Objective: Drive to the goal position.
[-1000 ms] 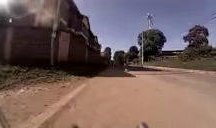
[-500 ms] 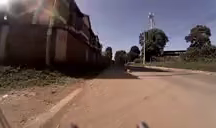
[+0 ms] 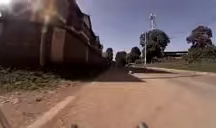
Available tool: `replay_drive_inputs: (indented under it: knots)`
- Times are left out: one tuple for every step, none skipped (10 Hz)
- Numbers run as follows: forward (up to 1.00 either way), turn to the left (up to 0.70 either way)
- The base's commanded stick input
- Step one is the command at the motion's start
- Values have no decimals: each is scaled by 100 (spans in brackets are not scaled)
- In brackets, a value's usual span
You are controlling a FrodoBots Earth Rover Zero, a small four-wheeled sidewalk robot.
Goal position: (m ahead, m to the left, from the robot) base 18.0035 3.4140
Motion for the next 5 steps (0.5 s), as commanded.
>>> replay_drive_inputs:
  knots:
    - [100, 0]
    - [100, 0]
    - [100, 0]
    - [100, 0]
    - [100, 0]
